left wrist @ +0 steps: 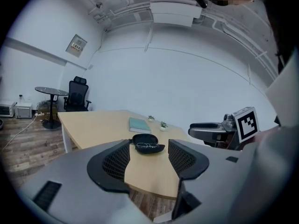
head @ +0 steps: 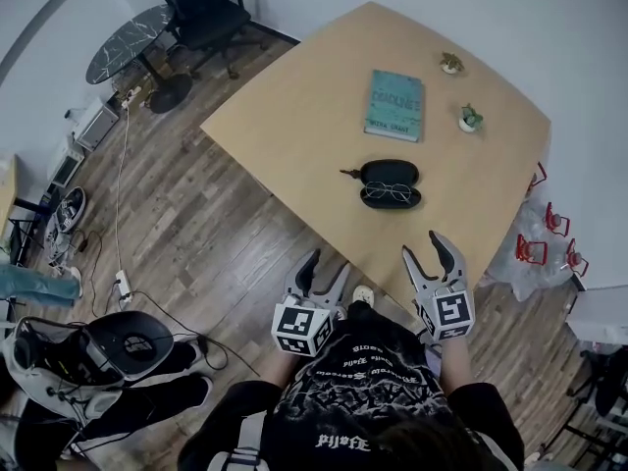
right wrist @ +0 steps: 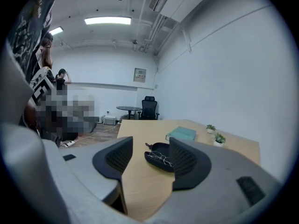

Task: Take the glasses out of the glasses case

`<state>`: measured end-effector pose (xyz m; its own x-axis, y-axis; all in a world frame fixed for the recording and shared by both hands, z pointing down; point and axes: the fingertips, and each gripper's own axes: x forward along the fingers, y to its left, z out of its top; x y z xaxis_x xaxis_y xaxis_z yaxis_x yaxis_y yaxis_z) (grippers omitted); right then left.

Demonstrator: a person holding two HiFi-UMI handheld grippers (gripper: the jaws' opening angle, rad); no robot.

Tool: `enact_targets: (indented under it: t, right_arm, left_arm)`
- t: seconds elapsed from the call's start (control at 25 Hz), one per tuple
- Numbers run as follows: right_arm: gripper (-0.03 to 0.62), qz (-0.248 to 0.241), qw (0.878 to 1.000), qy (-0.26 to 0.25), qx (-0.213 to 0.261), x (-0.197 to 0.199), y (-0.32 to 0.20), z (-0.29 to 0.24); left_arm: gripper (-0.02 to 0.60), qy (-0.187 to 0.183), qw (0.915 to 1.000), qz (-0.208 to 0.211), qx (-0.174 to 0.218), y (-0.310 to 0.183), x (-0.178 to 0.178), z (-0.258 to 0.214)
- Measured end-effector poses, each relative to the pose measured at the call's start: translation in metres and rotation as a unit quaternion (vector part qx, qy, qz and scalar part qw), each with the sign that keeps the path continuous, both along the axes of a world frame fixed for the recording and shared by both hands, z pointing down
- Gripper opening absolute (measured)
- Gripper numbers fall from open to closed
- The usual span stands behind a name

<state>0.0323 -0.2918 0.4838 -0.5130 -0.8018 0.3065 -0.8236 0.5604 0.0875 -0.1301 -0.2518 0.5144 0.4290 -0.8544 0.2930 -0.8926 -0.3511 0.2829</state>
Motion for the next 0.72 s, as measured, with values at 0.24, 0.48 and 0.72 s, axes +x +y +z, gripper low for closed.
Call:
enact_targets:
  t: [0.24, 0.48, 0.72]
  right_arm:
    - [0.245, -0.050, 0.998, 0.033, -0.008, -0.008, -0.038, -0.009]
    - [0.245, -0.111, 0.989, 0.091, -0.039, -0.018, -0.070, 0.004]
    - [0.245, -0.147, 0.982, 0.103, -0.060, -0.029, -0.107, 0.019]
  left_arm:
    - [0.264, -0.004, 1.0000, -0.007, -0.004, -0.012, -0.001, 0.000]
    - [0.264, -0.012, 0.9997, -0.013, -0.015, -0.016, -0.002, 0.005]
    - [0.264, -0.017, 0.9988, -0.034, -0.031, -0.017, -0.009, 0.013]
